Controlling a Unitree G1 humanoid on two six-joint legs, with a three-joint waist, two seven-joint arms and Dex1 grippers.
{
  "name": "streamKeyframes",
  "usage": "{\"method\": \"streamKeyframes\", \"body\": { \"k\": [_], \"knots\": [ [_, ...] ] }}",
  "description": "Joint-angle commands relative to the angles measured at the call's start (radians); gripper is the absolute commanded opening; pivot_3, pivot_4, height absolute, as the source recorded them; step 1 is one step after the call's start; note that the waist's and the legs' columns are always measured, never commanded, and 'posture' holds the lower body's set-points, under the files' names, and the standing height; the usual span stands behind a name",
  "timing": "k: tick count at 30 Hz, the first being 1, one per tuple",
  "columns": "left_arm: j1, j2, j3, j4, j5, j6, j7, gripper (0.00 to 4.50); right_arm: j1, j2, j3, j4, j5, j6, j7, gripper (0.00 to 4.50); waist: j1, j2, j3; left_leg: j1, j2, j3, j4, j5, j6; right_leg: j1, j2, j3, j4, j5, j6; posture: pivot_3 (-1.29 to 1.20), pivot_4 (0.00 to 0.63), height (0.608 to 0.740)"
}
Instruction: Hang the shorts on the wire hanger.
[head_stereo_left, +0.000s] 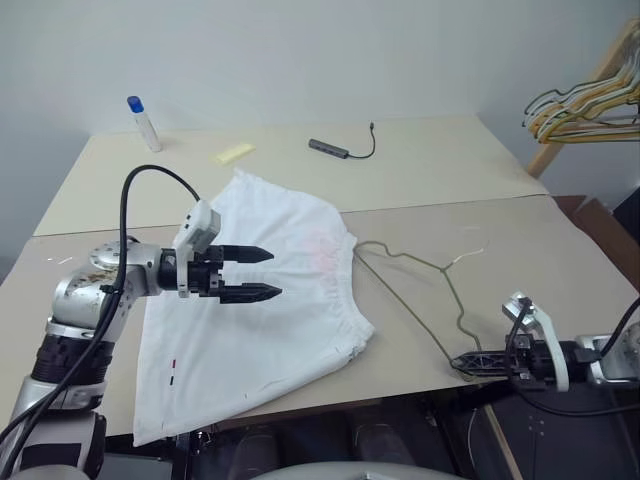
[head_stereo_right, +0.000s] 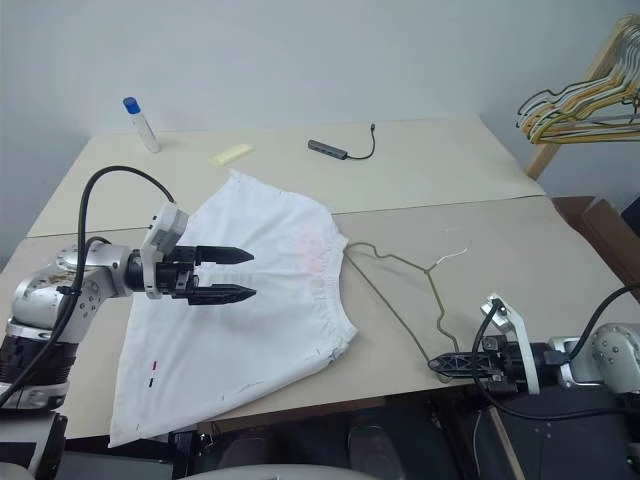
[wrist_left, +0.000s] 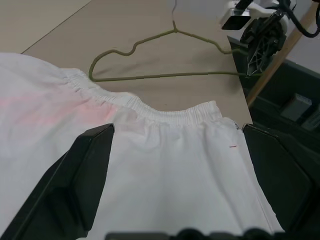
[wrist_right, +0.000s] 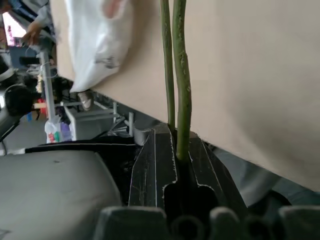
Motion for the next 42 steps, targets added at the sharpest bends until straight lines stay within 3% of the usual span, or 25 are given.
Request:
{"method": "streamKeyframes", "body": {
  "k": [1,8,13,19,28,36,42],
  "knots": [
    [-0.002,0.014,0.026,-0.037,-0.022,0.005,-0.002,4.45,-0.004,0.013,-0.01,-0.004,-0.01,-0.042,0.043,0.0,0.0,0.0,0.0,0.0,0.0,0.0,0.0,0.0,0.0,0.0,0.0,0.0,0.0,0.0,0.0,-0.07,0.0,0.74],
    [-0.019,-0.001,0.052,-0.034,-0.063,0.029,0.014,4.45,-0.017,0.074,-0.036,-0.056,0.011,-0.03,0.021,0.0,0.001,0.0,0.0,0.0,0.0,0.0,0.0,0.0,0.0,0.0,0.0,0.0,0.0,0.0,0.0,-0.07,0.0,0.74],
    [-0.019,-0.004,0.03,-0.025,-0.036,0.009,0.025,4.45,-0.023,0.074,0.018,-0.054,-0.021,-0.068,0.066,0.0,0.007,0.0,0.0,0.0,0.0,0.0,0.001,0.0,0.0,0.0,0.0,0.0,0.0,0.001,-0.002,-0.07,0.0,0.74],
    [-0.011,-0.026,0.008,-0.035,-0.018,0.0,0.046,4.45,-0.235,0.123,0.173,0.142,-0.13,-0.072,0.114,0.0,0.004,0.0,0.0,0.004,0.0,0.0,0.002,0.0,0.0,0.005,0.0,0.0,0.0,0.002,-0.001,-0.06,0.0,0.74],
    [0.056,-0.021,0.016,-0.084,-0.001,-0.018,0.078,4.45,-0.474,0.15,0.426,0.365,-0.327,-0.199,0.335,0.0,0.015,0.0,0.0,0.006,0.0,0.0,0.003,-0.001,0.002,0.008,0.0,0.0,-0.002,0.003,-0.003,0.0,0.0,0.74],
    [0.112,-0.021,0.049,-0.134,-0.023,-0.007,0.116,4.45,-0.604,0.251,0.337,0.634,-0.407,-0.27,0.324,0.0,0.024,0.0,0.0,0.008,0.0,-0.001,0.003,-0.001,0.002,0.01,0.0,-0.001,-0.001,0.003,-0.004,0.03,0.0,0.74],
    [0.116,-0.021,0.041,-0.133,-0.021,-0.017,0.116,4.45,-0.552,0.272,0.257,0.552,-0.411,-0.303,0.288,0.0,0.04,0.001,0.0,0.008,0.0,0.0,0.003,-0.001,0.002,0.01,0.0,-0.001,-0.001,0.004,-0.004,0.01,0.0,0.74]
  ]
}}
